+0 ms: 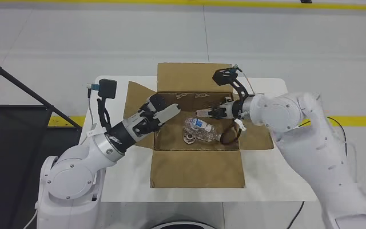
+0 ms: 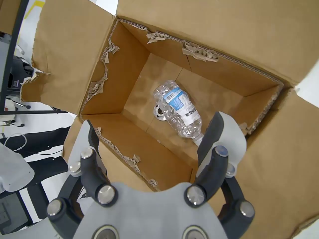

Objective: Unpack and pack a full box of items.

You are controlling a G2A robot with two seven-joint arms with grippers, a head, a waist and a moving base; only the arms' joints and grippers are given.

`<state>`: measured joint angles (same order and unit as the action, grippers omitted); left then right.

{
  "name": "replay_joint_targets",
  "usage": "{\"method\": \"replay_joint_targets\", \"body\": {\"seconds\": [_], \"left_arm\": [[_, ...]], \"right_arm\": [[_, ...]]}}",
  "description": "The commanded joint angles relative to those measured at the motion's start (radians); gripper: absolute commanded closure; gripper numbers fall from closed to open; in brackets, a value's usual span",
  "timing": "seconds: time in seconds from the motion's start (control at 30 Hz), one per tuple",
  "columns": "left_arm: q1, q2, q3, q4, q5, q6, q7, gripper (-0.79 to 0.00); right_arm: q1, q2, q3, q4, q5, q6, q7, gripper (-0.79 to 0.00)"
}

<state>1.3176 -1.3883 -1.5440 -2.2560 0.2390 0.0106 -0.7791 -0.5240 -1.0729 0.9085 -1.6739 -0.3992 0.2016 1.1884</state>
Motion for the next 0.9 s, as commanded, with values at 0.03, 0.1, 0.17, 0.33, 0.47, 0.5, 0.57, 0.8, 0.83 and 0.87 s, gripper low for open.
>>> {"method": "replay_joint_targets", "body": {"seconds": [0.03, 0.1, 0.17, 0.33, 0.47, 0.5, 0.57, 0.8, 0.83, 0.87], "left_arm": [[-0.001, 0.001, -0.009, 0.027, -0.018, 0.034, 0.071, -0.785], [-0.006, 0.000, -0.025, 0.047, -0.013, 0.068, 0.143, -0.785], [-0.013, 0.000, -0.020, 0.074, -0.010, 0.108, 0.171, -0.785], [-0.049, 0.000, -0.024, 0.145, -0.030, 0.194, 0.247, -0.785], [-0.071, 0.002, -0.019, 0.191, -0.018, 0.243, 0.281, -0.785], [-0.080, 0.003, -0.013, 0.201, -0.013, 0.251, 0.274, -0.785], [-0.080, 0.003, -0.013, 0.201, -0.013, 0.251, 0.274, -0.785], [-0.080, 0.003, -0.013, 0.201, -0.013, 0.251, 0.274, -0.785], [-0.080, 0.003, -0.013, 0.201, -0.013, 0.251, 0.274, -0.785], [-0.080, 0.003, -0.013, 0.201, -0.013, 0.251, 0.274, -0.785]], "right_arm": [[0.056, -0.020, -0.053, 0.061, 0.017, -0.004, -0.001, -0.785], [0.077, -0.031, -0.083, 0.080, 0.031, -0.029, 0.014, -0.785], [0.093, -0.040, -0.116, 0.095, 0.017, -0.039, 0.018, -0.785], [0.110, -0.063, -0.177, 0.126, 0.021, -0.052, 0.016, -0.785], [0.111, -0.064, -0.177, 0.129, 0.024, -0.048, 0.016, -0.785], [0.111, -0.064, -0.177, 0.129, 0.024, -0.048, 0.016, -0.785], [0.111, -0.064, -0.177, 0.129, 0.024, -0.048, 0.016, -0.785], [0.107, -0.064, -0.181, 0.129, 0.019, -0.053, 0.011, -0.785], [0.100, -0.065, -0.187, 0.129, 0.008, -0.061, -0.001, -0.785], [0.095, -0.066, -0.200, 0.129, -0.021, -0.080, -0.011, -0.785]]}}
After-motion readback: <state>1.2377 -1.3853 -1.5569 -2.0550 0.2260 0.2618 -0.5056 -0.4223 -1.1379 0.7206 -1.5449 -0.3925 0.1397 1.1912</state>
